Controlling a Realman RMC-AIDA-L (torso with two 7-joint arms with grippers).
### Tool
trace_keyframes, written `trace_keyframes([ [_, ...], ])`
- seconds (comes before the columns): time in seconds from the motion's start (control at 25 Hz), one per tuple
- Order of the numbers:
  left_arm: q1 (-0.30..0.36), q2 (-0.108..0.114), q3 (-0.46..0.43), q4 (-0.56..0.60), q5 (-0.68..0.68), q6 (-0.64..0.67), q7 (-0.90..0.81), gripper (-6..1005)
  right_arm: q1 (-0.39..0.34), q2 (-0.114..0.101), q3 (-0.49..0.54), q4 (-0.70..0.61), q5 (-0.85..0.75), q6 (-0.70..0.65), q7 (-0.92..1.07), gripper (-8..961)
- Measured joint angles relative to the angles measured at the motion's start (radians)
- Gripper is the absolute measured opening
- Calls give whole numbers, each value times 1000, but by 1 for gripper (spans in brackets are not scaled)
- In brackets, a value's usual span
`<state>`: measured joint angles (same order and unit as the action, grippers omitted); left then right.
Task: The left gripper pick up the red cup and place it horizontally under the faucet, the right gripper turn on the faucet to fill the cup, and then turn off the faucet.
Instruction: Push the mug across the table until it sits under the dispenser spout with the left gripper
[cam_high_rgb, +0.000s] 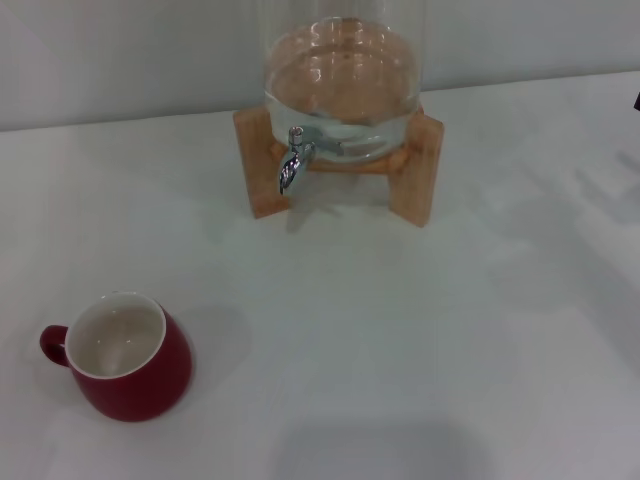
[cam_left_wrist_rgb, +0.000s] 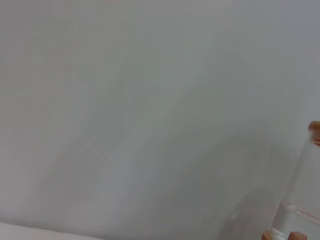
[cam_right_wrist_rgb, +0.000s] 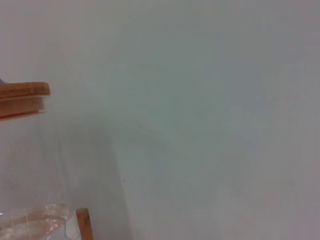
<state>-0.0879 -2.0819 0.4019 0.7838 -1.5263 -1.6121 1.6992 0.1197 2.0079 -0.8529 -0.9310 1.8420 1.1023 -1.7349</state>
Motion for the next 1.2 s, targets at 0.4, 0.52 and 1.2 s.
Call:
trace_keyframes([
  [0.4,-18,-2,0,-203,-60,45,359,875,6,0,0,0,2,0,0,796],
  [0.52,-28,-2,0,-278,-90,59,470,875,9,0,0,0,2,0,1,796],
  [1.2,-57,-5,0,-559,-167,82,903,875,9,-1,20,-1,2,0,3,795],
])
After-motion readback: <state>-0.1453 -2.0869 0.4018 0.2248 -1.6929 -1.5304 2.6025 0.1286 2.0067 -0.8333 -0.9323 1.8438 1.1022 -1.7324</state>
